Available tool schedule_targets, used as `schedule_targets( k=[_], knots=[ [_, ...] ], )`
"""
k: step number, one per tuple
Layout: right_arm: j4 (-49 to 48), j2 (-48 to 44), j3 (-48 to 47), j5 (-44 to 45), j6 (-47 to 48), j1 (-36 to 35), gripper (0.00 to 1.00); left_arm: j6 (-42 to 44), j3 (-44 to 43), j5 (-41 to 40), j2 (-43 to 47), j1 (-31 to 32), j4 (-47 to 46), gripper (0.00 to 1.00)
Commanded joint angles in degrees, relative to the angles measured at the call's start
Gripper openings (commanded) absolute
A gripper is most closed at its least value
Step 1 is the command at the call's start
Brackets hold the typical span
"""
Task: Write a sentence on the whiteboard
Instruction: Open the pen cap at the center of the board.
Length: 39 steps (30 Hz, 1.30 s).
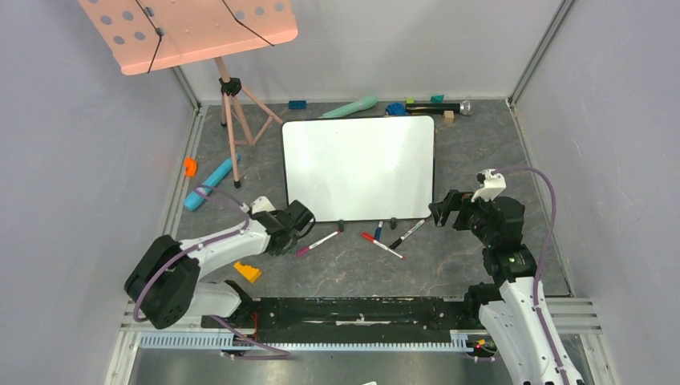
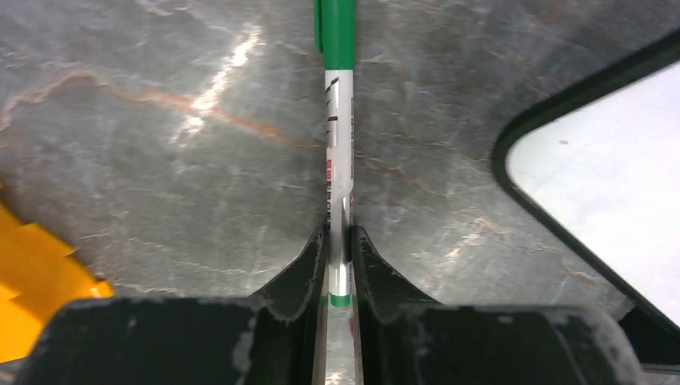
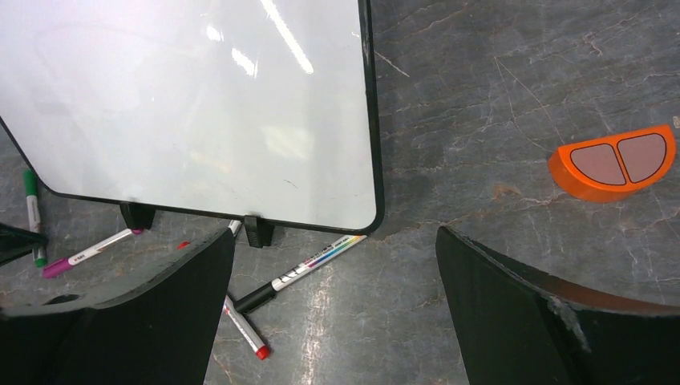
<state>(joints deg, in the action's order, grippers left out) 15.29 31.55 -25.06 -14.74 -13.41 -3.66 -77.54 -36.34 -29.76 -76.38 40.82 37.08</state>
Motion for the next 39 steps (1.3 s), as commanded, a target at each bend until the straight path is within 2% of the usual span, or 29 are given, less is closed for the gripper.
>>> schedule_targets(
  k=[1,4,7,12,14,16,19,22,24,27,30,35,39],
  knots=[
    [-1.27,-0.26,-2.37,-0.64,0.23,-0.36,0.98,-7.86,2.46,-4.39,5.83,-0.73,4.15,0.02],
    [-1.23,-0.34,-2.41,-1.04,0.24,-0.29,0.98,-7.07,2.51,-5.96,9.43,-0.65,5.10,0.02],
    [-1.22,0.02,-2.69,-1.91,0.30,-0.36,0.98,-2.37,1.49,-6.57,13.14,-0.65,5.10,0.02],
    [-1.51,2.61,-4.49,-8.44,0.03,-0.38,0.98,13.79,-0.81,-5.69,21.62,-0.56,2.19,0.02],
    [-2.24,3.88,-5.16,-10.65,-0.71,-0.62,0.94,25.73,0.28,-0.84,26.82,-0.56,-4.12,0.02],
    [-3.15,4.99,-6.23,-12.91,-1.35,-1.04,0.93,35.44,2.60,9.09,33.26,-0.56,-12.00,0.02],
    [-5.37,5.52,-7.15,-14.58,-2.92,-2.10,0.93,41.57,7.63,22.80,43.05,-0.54,-24.58,0.02],
    [-9.47,6.22,-7.31,-16.16,-5.70,-3.99,0.93,40.36,11.25,30.21,48.29,-0.57,-33.39,0.02],
    [-13.47,7.05,-6.82,-17.22,-8.79,-6.52,0.92,38.88,12.59,35.71,47.88,-0.56,-39.05,0.02],
    [-20.12,8.18,-6.23,-16.03,-13.21,-12.24,0.91,36.24,14.85,43.03,43.64,-0.44,-48.62,0.02],
    [-24.83,10.01,-7.24,-11.28,-15.23,-20.15,0.90,32.52,16.24,48.97,37.51,-0.24,-60.67,0.02],
    [-30.68,14.94,-8.78,-5.14,-15.95,-31.05,0.87,27.72,17.35,53.48,29.81,0.73,-78.38,0.02],
    [-36.41,17.37,-7.68,-2.67,-18.95,-35.07,0.79,27.38,16.07,55.71,26.96,1.61,-82.52,0.02]
  ],
)
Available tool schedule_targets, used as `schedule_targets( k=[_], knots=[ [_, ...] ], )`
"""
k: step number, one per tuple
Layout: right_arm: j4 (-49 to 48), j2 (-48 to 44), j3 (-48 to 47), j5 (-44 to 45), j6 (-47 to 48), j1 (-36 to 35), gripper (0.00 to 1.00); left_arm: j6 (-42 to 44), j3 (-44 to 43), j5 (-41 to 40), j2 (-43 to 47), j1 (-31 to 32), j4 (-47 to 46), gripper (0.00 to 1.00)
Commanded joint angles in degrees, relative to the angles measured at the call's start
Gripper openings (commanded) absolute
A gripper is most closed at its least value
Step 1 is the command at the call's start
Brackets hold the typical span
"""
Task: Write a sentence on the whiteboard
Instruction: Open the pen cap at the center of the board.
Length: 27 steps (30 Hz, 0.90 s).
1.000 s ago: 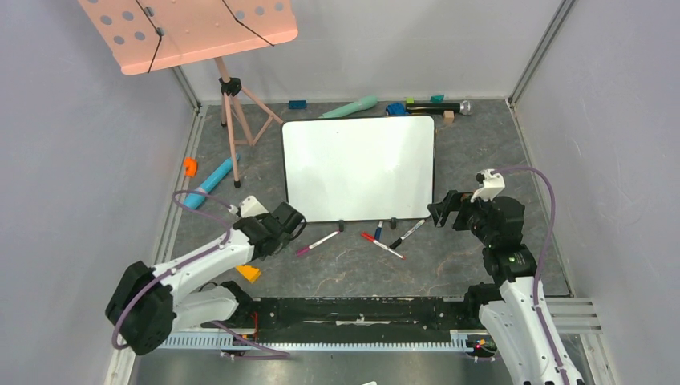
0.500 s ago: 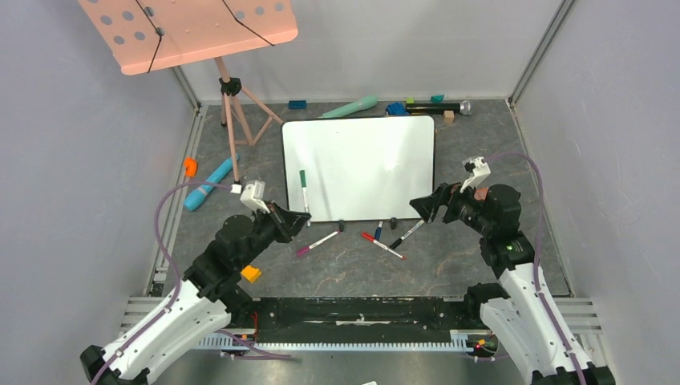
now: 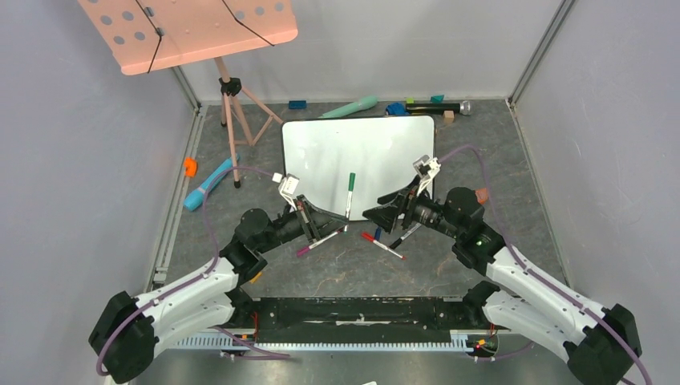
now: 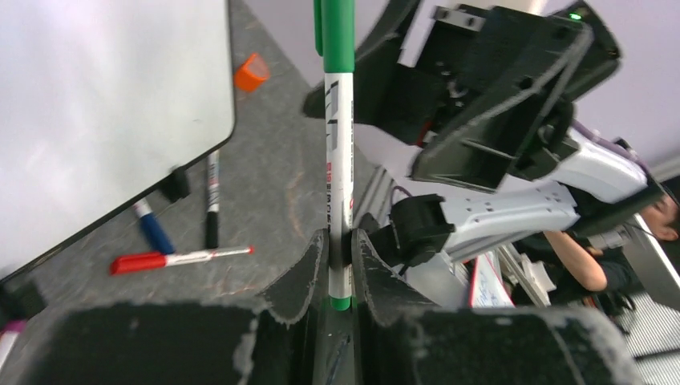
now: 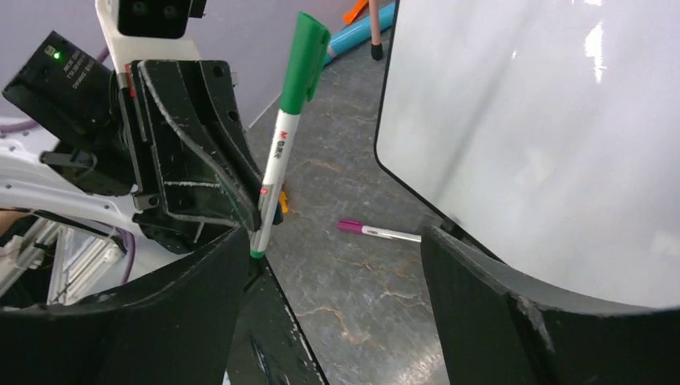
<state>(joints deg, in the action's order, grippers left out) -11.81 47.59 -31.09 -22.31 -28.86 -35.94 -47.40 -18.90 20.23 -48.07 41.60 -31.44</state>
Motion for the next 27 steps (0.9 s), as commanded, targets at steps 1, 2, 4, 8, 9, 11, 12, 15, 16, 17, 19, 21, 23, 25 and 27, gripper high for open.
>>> schedule_targets(
  k=[1,2,4,8,9,11,12,15,16,17,19,21,23,25,27],
  knots=[
    [-10.44,1.67,-1.39,5.60,-3.88,-3.42,0.76,-2.64,-1.61,5.92,-1.68,1.01,-14.01,0.02],
    [-11.31,2.07,-1.42,6.57,-4.15,-4.20,0.71,-2.61,-1.67,5.99,-1.83,1.18,-14.04,0.02],
    [-12.50,2.99,-2.08,7.57,-4.33,-5.12,0.59,-2.59,-1.22,5.90,-2.00,1.43,-14.66,0.02],
    [-14.48,5.16,-3.50,8.03,-4.67,-6.91,0.53,-2.88,0.06,5.50,-2.07,1.68,-16.32,0.02],
    [-14.60,5.61,-3.90,8.10,-4.70,-7.20,0.53,-2.93,0.17,5.36,-2.10,1.72,-16.52,0.02],
    [-15.26,6.34,-4.15,8.15,-4.72,-8.02,0.52,-2.96,0.26,5.31,-2.07,1.73,-16.55,0.02],
    [-15.74,6.58,-4.02,8.20,-4.80,-8.49,0.52,-2.96,0.34,5.34,-2.07,1.73,-16.55,0.02],
    [-16.38,6.38,-3.54,9.62,-4.93,-9.79,0.53,-2.96,0.78,4.79,-1.65,1.73,-16.47,0.02],
    [-16.01,6.01,-3.39,10.27,-4.81,-10.05,0.53,-2.88,1.01,4.54,-1.36,1.73,-16.42,0.02],
    [-15.54,5.56,-3.18,11.11,-4.71,-10.07,0.54,-2.88,1.20,3.77,-1.03,1.73,-16.14,0.02],
    [-14.19,3.75,-2.22,14.26,-4.45,-10.12,0.55,-2.72,1.60,1.60,0.01,1.73,-14.69,0.02],
    [-14.20,1.28,-0.76,16.38,-4.27,-10.11,0.54,-2.62,2.22,-0.35,1.32,1.73,-13.82,0.02],
    [-15.00,-0.17,0.21,16.68,-4.10,-10.09,0.53,-2.16,2.39,-1.17,2.29,1.73,-12.86,0.02],
    [-15.76,0.34,-0.34,14.26,-3.86,-10.13,0.52,-1.75,2.16,-0.93,2.57,1.73,-12.01,0.02],
    [-15.40,2.37,-2.10,11.09,-3.62,-10.18,0.52,-1.65,1.89,-0.04,2.20,1.73,-12.17,0.02]
  ],
)
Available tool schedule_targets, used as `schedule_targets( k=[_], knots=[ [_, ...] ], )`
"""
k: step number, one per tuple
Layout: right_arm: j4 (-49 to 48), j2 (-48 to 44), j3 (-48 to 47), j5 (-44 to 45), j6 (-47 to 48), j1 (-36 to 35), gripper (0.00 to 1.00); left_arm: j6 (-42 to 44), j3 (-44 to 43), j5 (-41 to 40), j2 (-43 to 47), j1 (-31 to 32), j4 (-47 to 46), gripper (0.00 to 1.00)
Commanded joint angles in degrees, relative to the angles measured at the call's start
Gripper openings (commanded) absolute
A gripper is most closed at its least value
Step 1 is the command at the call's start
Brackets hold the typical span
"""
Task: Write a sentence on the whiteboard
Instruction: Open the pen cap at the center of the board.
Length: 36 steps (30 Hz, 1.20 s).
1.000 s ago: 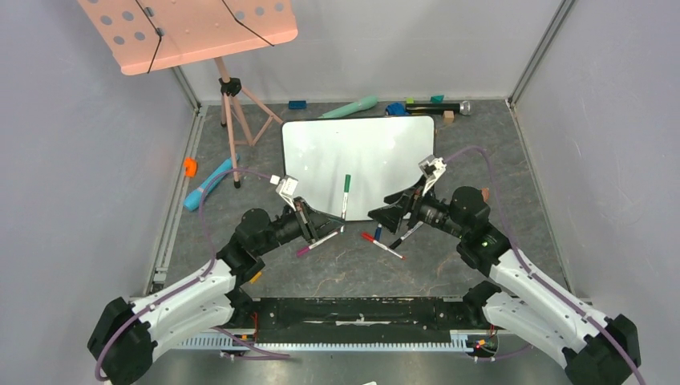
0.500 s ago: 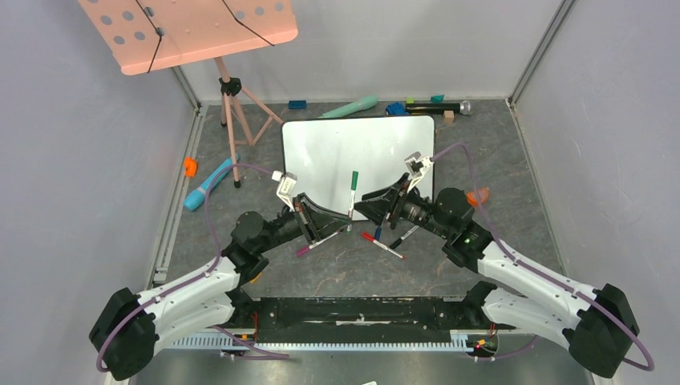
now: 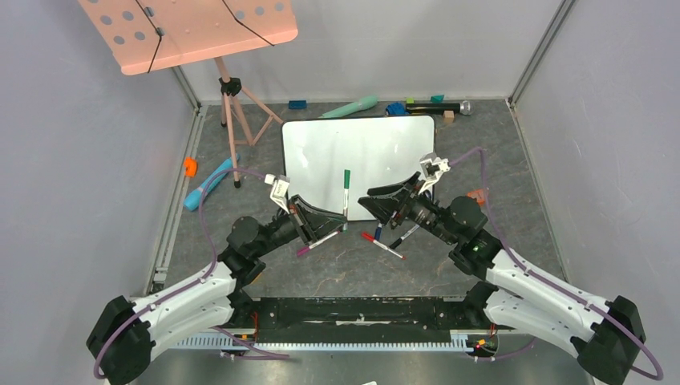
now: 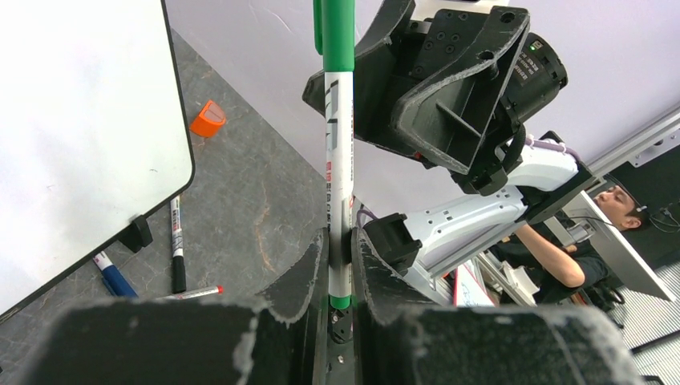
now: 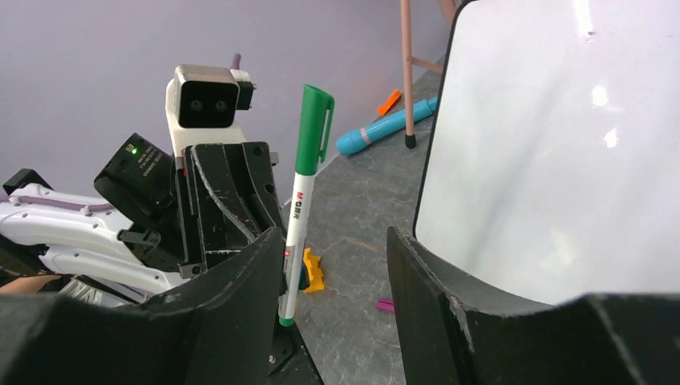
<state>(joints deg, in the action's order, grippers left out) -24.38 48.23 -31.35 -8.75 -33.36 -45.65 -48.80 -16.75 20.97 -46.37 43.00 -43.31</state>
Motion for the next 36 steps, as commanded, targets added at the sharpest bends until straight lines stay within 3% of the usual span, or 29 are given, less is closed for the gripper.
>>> schedule_targets(
  k=[1,10,11,14,17,19,21,23,26,30,36],
  knots=[
    [-2.70,2.75,-2.65,-3.79,0.77,-0.66,0.52,-0.29,-0.42,-0.21,0.09,0.33,-0.57,0.02],
    [-4.64,7.87,-5.18,-5.09,0.76,-3.62,0.47,-2.14,-1.42,4.22,-4.02,0.41,-5.34,0.02],
    [-4.56,8.03,-5.34,-5.08,0.89,-3.73,0.43,-2.18,-1.51,4.50,-4.33,0.41,-5.45,0.02],
    [-2.93,8.10,-5.82,-4.78,1.53,-3.75,0.17,-2.27,-1.62,4.69,-4.64,0.41,-5.65,0.02],
    [-1.54,7.48,-5.82,-4.09,2.32,-3.76,0.05,-2.01,-1.38,4.40,-4.77,0.37,-5.66,0.03],
    [0.50,7.56,-6.60,-4.04,2.79,-3.79,0.00,-2.01,-0.95,3.48,-5.10,0.38,-5.29,0.29],
    [5.03,7.78,-8.26,-3.61,4.70,-3.75,0.00,-2.13,-0.42,2.54,-5.18,0.42,-4.84,0.71],
    [9.29,7.39,-9.34,-2.67,6.94,-3.65,0.00,-2.58,0.83,0.08,-3.96,0.42,-4.67,0.84],
    [16.10,6.76,-10.79,-2.47,10.66,-3.16,0.00,-2.40,2.29,-4.51,0.04,0.31,-0.50,0.87],
    [27.28,8.13,-13.75,-5.47,16.92,-2.97,0.00,-1.14,1.02,-6.79,3.53,0.35,5.61,0.84],
    [32.64,9.69,-13.72,-16.68,22.49,-3.01,0.00,-1.03,-2.41,-6.81,1.99,0.32,9.48,0.78]
  ],
)
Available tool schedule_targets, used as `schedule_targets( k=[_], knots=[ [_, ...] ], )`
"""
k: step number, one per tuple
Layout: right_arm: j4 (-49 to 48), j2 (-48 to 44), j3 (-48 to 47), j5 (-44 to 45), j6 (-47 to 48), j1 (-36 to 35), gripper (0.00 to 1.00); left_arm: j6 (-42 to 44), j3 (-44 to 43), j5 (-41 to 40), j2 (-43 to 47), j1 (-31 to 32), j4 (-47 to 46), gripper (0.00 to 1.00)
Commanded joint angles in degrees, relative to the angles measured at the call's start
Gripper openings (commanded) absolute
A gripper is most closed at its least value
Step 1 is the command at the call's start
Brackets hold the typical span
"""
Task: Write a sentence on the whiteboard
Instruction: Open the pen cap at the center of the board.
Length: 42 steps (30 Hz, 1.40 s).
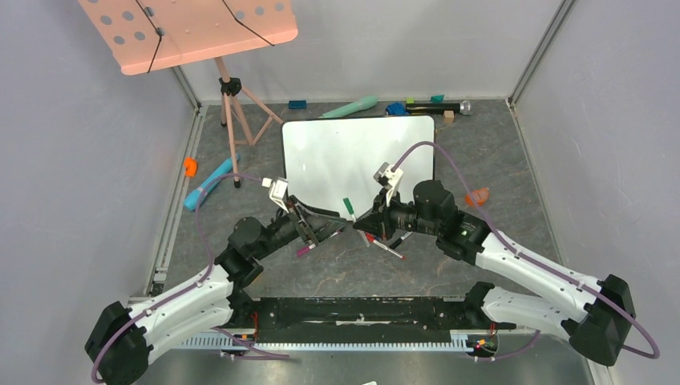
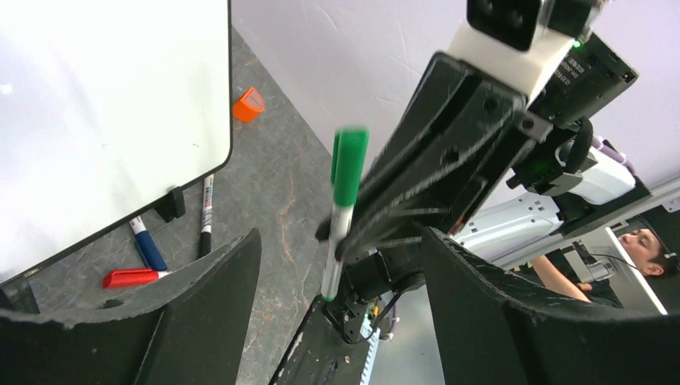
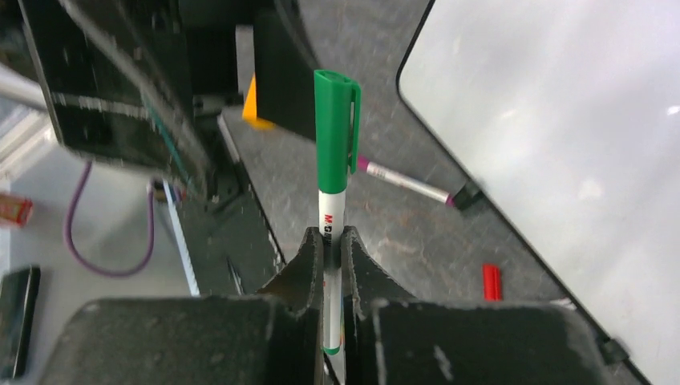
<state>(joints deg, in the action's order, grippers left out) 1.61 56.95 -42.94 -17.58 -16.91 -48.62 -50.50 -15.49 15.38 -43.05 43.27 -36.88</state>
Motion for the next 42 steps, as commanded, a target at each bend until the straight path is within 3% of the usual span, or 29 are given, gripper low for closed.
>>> schedule_targets(
  k=[1,3,10,20,26,29,33,34,36,39,40,42],
  knots=[
    [7.53,1.12,-2.38,-8.61,6.72,-0.03,0.00,0.54,-4.05,-0.93,-2.07,0.04,3.01,0.77],
    [8.68,1.37,-2.74,-9.83,7.90,0.01,0.00,0.27,-4.59,-0.38,-3.13,0.04,2.78,0.77],
    [10.25,2.11,-4.07,-10.01,8.89,-0.01,0.00,-0.48,-5.06,1.65,-5.20,0.05,1.17,0.62],
    [9.08,3.53,-4.44,-10.99,8.28,0.02,0.00,-0.83,-5.13,5.03,-7.54,0.06,-0.91,0.54],
    [8.55,3.94,-4.44,-10.94,7.90,-0.04,0.00,-0.57,-4.84,4.84,-7.68,0.06,-1.58,0.31],
    [8.26,4.29,-4.44,-11.07,7.76,0.02,0.00,-0.40,-4.74,4.77,-7.83,0.06,-1.61,0.26],
    [8.30,4.92,-4.70,-11.02,7.72,0.02,0.00,-0.39,-4.60,5.07,-8.58,0.06,-2.30,0.27],
    [8.27,5.00,-4.78,-10.96,7.69,-0.01,0.00,-0.39,-4.68,5.26,-8.79,0.06,-2.38,0.24],
    [8.49,5.17,-5.00,-10.48,7.70,-0.05,0.00,-0.47,-4.89,5.93,-9.28,0.06,-2.67,0.03],
    [8.86,5.16,-5.23,-10.14,7.85,-0.01,0.01,-0.65,-5.16,6.07,-9.39,0.06,-2.29,0.02],
    [9.01,4.96,-5.23,-9.83,7.83,0.00,0.06,-0.73,-5.25,5.79,-9.29,0.07,-1.88,0.02],
    [9.12,4.28,-5.12,-8.01,7.65,0.01,0.37,-1.12,-5.14,4.15,-8.71,0.07,-0.78,0.02]
  ],
)
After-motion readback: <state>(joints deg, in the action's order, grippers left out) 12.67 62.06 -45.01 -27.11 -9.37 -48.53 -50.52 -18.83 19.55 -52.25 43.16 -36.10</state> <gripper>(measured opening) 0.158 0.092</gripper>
